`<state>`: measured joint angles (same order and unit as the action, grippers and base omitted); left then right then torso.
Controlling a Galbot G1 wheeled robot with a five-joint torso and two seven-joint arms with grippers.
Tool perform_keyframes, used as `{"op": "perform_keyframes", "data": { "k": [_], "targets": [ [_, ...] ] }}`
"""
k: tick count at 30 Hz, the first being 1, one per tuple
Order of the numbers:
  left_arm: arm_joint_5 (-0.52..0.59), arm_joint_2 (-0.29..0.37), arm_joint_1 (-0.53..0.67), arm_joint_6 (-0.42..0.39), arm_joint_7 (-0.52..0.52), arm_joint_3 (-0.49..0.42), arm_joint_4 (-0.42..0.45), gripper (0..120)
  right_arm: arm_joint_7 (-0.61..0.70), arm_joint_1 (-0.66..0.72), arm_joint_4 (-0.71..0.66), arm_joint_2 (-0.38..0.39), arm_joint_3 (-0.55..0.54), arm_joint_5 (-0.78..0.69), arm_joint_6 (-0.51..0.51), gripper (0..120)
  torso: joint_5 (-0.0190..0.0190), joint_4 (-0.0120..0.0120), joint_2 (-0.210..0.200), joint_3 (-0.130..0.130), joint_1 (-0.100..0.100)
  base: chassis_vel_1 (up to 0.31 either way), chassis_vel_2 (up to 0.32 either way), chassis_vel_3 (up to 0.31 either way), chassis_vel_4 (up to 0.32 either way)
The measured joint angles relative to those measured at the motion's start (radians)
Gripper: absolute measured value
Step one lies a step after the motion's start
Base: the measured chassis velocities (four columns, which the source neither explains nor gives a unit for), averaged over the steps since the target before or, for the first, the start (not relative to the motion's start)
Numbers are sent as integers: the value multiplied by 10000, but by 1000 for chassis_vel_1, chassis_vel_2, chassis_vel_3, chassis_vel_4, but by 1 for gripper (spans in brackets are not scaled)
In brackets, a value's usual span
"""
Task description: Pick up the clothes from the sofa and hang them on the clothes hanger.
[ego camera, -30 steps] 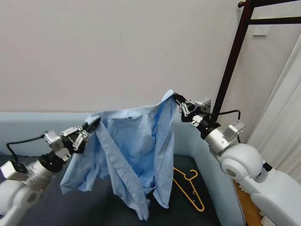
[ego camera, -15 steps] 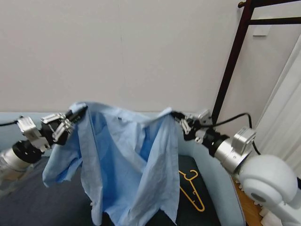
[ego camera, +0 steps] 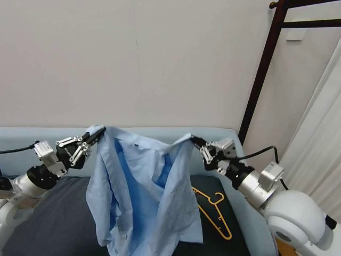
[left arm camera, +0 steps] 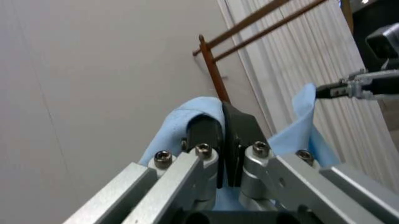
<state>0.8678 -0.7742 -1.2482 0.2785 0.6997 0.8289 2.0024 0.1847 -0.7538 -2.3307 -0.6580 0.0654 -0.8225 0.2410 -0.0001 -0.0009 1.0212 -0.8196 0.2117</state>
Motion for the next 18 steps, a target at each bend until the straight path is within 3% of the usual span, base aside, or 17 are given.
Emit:
{"op": "perform_keyframes", "data": {
  "k": [4,7,12,18],
  "targets": [
    [-865,-423,-371,179,362,-441,-329,0,278,-1422,367,-200,-205,989,160,0,-5,-3,0,-1,0,0,0,0,0],
    [-1847,-813,-487,365,1035,-872,-876,0,478,-2552,1250,-864,-793,2373,338,0,-1,-8,0,-1,0,0,0,0,0],
    [-2809,-1012,-500,583,1421,-1081,-1598,0,502,-2763,2144,-1709,-1205,2747,255,0,-1,-1,-1,-1,0,0,0,0,0],
    [-3459,-1238,-468,696,1202,-1162,-2091,0,-1011,-2594,3540,-2579,-1367,2435,-1075,2,-1,0,0,-1,1,0,0,0,0]
  ]
}}
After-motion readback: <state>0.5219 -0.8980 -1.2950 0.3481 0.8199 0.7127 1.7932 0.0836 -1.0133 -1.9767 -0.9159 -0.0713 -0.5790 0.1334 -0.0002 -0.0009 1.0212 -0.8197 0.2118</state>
